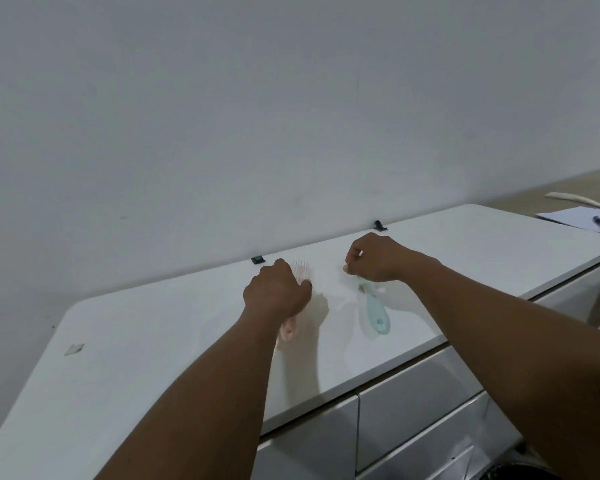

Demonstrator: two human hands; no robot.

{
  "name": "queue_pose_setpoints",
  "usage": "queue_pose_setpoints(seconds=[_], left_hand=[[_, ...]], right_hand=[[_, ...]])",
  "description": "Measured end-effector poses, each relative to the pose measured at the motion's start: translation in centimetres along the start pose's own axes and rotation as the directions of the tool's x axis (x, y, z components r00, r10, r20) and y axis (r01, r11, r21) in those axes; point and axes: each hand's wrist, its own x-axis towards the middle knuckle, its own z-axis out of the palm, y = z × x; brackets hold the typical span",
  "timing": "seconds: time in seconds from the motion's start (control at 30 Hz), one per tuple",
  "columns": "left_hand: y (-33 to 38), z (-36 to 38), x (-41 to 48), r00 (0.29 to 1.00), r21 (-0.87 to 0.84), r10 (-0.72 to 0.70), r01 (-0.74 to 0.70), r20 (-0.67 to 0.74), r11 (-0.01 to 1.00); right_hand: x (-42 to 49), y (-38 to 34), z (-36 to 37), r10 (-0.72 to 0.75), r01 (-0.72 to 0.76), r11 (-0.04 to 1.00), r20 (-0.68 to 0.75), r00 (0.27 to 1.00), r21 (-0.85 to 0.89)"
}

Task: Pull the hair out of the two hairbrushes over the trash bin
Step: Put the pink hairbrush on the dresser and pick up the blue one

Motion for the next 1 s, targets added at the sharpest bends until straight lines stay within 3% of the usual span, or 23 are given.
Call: queue_pose_setpoints(seconds=[0.23, 0.43, 0.63, 1.0], left_hand=[[4.9, -0.1, -1.3, 0.993, -0.061, 0.121, -0.121, -0.008, 0.991], [8.6, 2.0, -1.7, 0.977, -0.059, 0.2, -0.196, 0.072, 0.979], [9.8, 4.8, -0.7, 0.972, -0.001, 0.163, -0.165, 0.17, 0.986], [10.1, 6.8, 1.9, 0.981, -0.001, 0.131, -0.132, 0.145, 0.991]], right_hand=[[-2.6, 1.7, -3.6, 0.024, -0.025, 1.0, -0.064, 0.998, -0.019], [-2.9, 5.0, -5.3, 0.086, -0.088, 0.996, -0.069, 0.994, -0.022], [-1.0, 7.1, -5.1, 0.144, -0.144, 0.99, -0.039, 0.989, 0.013], [2.3, 8.9, -2.2, 0.139, -0.139, 0.99, 0.005, 0.99, -0.002]])
